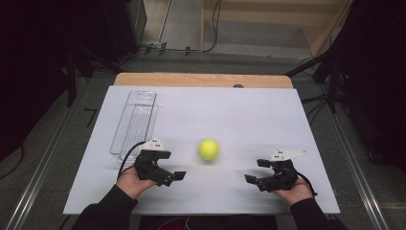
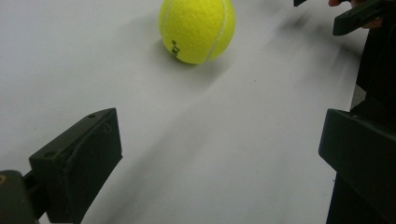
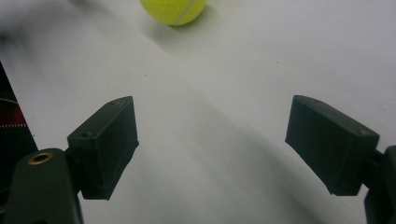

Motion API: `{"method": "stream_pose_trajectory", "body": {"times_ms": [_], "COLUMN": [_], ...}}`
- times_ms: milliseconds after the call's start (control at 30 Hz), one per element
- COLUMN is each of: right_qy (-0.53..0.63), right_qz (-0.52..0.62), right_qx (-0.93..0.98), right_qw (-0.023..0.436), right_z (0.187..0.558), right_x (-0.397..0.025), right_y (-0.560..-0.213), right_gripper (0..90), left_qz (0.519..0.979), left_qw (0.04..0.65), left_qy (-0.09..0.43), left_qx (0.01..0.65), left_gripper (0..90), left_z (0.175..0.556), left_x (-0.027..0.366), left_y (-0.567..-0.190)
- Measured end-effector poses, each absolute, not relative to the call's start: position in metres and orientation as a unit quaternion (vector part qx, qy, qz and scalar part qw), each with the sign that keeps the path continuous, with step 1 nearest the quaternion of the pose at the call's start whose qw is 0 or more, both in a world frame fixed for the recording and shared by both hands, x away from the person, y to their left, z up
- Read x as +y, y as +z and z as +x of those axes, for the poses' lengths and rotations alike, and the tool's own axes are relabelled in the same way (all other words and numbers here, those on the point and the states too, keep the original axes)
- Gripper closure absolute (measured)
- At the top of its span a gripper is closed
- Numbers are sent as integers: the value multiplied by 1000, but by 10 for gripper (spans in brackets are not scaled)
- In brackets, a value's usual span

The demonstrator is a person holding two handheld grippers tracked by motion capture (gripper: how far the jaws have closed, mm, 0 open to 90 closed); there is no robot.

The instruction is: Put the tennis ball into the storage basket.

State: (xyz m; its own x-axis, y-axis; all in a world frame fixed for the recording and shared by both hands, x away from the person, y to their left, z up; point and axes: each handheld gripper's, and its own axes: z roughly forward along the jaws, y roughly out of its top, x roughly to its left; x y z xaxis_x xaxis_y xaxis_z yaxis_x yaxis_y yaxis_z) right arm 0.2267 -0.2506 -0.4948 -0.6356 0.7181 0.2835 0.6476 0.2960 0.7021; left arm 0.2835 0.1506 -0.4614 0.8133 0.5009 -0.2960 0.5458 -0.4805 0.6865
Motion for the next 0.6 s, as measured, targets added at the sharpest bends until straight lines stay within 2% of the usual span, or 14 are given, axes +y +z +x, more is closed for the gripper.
{"method": "stream_pose_trajectory", "body": {"times_ms": [600], "right_qy": [415], "right_qz": [422], "right_qx": [805], "right_qw": [40], "right_z": [226], "right_x": [-251], "right_y": [-495], "right_gripper": [149], "left_qz": [861], "left_qw": [410], "left_qy": [-25], "left_qx": [299], "left_gripper": [4], "left_z": [302], "left_x": [135], "left_y": [-450]}}
